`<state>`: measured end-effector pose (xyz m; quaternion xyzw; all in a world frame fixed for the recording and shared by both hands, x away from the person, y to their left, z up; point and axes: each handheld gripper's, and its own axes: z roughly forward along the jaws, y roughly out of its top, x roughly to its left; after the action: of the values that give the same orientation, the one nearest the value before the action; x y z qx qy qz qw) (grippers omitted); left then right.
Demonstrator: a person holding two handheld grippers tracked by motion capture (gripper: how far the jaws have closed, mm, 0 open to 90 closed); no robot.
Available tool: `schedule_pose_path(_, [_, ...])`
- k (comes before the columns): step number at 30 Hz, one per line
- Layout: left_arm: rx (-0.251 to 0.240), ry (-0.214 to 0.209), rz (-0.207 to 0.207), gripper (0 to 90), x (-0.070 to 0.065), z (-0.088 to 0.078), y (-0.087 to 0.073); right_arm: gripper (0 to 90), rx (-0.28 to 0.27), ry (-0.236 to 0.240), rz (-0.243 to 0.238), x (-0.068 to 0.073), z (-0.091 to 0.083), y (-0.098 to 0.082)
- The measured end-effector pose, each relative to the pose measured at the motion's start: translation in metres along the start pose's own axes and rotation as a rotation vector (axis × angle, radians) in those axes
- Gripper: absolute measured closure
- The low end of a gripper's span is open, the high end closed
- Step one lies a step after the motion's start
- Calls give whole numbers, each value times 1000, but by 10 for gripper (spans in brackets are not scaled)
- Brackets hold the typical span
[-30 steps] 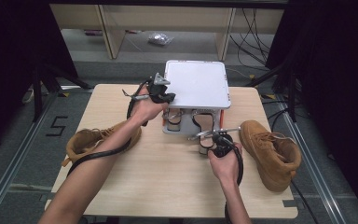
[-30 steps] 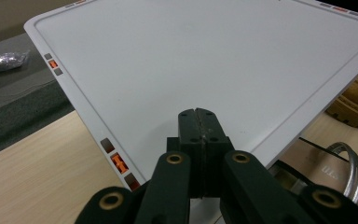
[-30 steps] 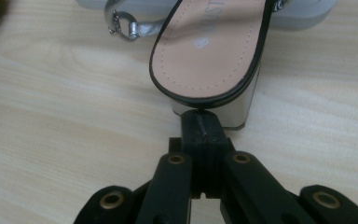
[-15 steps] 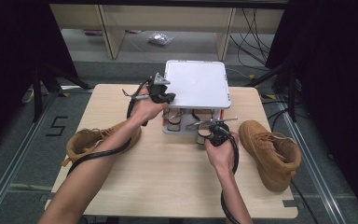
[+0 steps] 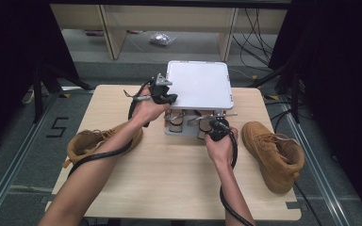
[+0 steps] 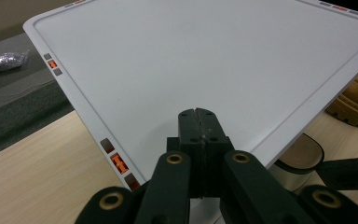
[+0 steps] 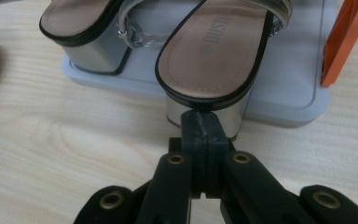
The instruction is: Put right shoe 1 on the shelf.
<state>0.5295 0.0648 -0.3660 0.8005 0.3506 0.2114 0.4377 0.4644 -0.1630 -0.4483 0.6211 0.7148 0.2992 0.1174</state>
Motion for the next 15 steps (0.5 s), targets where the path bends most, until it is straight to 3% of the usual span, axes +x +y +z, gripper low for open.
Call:
schedule_pose_path(2, [0,-1,-1,900,0,0,0,900,-17,-6,-41,-4,3,2])
schedule_pose_path(4, [0,0,4,900,0,0,0,900,-17,-13,-22,-3,3,3])
schedule_pose_path(9, [0,2,6,900,0,0,0,900,-35,-19,-35,-7,5,7])
schedule_pose_path(11, [0,2,8,900,0,0,0,900,-37,-21,-13,-5,6,7])
schedule_pose_path(13, [0,2,7,900,0,0,0,900,-45,-25,-37,-8,7,8])
schedule_pose_path(15, [2,2,8,900,0,0,0,900,-49,-21,-30,-8,7,8])
